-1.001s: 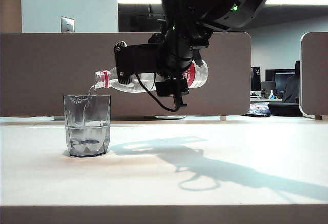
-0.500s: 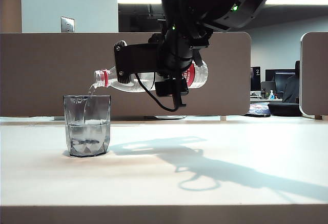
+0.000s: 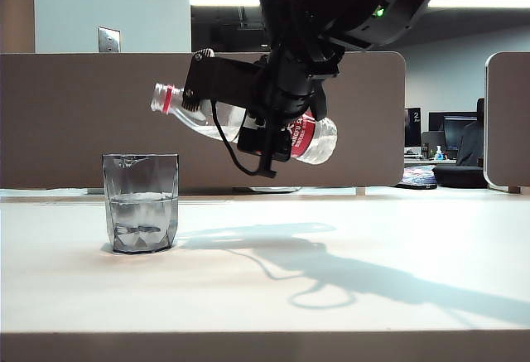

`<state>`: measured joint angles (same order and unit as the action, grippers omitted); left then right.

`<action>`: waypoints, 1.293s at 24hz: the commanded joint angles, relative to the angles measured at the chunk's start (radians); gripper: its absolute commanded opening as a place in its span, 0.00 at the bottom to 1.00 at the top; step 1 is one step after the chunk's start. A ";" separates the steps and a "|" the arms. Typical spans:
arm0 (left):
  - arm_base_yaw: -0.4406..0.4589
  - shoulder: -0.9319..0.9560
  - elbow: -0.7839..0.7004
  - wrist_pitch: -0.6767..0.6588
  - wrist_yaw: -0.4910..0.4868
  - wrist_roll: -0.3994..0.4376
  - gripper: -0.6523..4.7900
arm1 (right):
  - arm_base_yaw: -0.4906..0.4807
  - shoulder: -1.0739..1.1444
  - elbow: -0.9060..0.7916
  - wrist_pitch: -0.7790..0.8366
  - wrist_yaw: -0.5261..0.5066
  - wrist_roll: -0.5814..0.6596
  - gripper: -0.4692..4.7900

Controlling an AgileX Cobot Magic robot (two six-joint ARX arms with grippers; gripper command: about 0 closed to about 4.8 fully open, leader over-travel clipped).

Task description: Pick up the mineral water bottle on the table and pour water into the mug until it's half full.

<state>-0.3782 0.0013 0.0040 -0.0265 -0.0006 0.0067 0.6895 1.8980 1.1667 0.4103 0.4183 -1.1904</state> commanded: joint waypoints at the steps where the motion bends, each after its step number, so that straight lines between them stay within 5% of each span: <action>1: 0.001 0.000 0.003 0.006 0.004 0.000 0.11 | 0.003 -0.013 0.009 0.028 -0.002 0.203 0.60; 3: 0.001 0.000 0.003 0.006 0.004 0.000 0.11 | 0.003 -0.013 0.009 0.028 -0.011 0.429 0.60; 16: 0.001 0.000 0.003 0.005 0.004 0.000 0.11 | -0.060 0.012 0.009 0.029 -0.225 1.277 0.60; 24: 0.001 0.000 0.003 0.005 0.004 0.000 0.11 | -0.097 0.077 0.005 0.098 -0.378 1.343 0.59; 31: 0.001 0.000 0.003 0.006 0.004 0.000 0.11 | -0.097 0.087 -0.039 0.208 -0.399 1.310 0.59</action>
<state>-0.3779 0.0013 0.0040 -0.0269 -0.0006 0.0067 0.5934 1.9892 1.1305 0.5667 0.0216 0.1398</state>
